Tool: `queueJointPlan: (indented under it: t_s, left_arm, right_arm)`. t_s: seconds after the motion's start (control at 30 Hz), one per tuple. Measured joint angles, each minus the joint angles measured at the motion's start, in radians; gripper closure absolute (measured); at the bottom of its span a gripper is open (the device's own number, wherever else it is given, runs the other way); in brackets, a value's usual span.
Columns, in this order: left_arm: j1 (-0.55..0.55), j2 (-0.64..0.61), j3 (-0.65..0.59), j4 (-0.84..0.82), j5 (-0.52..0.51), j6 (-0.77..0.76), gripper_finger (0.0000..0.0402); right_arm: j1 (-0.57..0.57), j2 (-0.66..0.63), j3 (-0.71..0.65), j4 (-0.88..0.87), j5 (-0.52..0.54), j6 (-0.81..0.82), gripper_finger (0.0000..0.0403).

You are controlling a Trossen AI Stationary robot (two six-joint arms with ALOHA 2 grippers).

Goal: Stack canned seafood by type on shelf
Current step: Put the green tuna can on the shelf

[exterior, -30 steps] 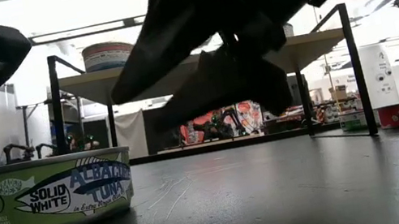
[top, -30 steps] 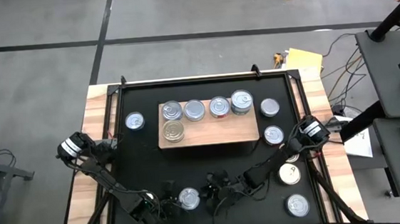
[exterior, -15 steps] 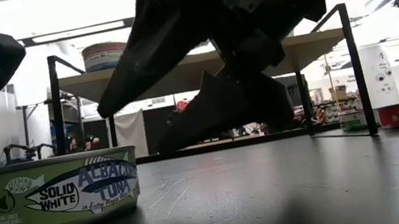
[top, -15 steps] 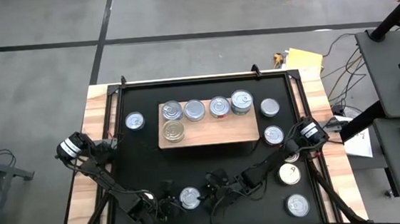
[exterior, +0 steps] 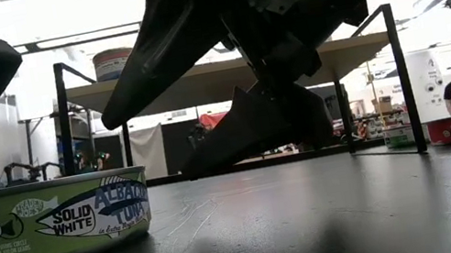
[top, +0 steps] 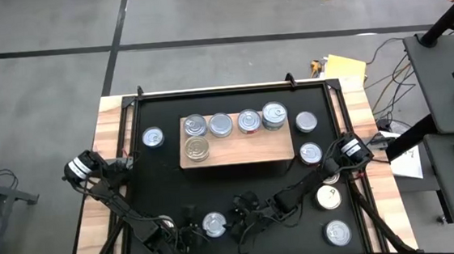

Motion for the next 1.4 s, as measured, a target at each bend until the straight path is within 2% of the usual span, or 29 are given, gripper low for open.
queueJointPlan:
  t_s: [0.33, 0.53, 0.67, 1.4]
  left_arm:
    - [-0.012, 0.0, -0.015, 0.016, -0.015, -0.045, 0.0401]
    - [-0.028, -0.001, -0.053, 0.094, -0.027, -0.055, 0.0401]
    - [-0.042, -0.001, -0.077, 0.135, -0.052, -0.071, 0.0402]
    - [-0.061, 0.001, -0.085, 0.142, -0.079, -0.065, 0.0402]
  right_arm:
    - [-0.005, 0.057, 0.016, 0.058, -0.002, 0.001, 0.0088]
    - [-0.032, 0.077, 0.038, 0.06, -0.082, 0.004, 0.0081]
    - [-0.037, 0.082, 0.042, 0.065, -0.095, 0.003, 0.0082]
    - [-0.039, 0.082, 0.051, 0.141, -0.122, -0.015, 0.008]
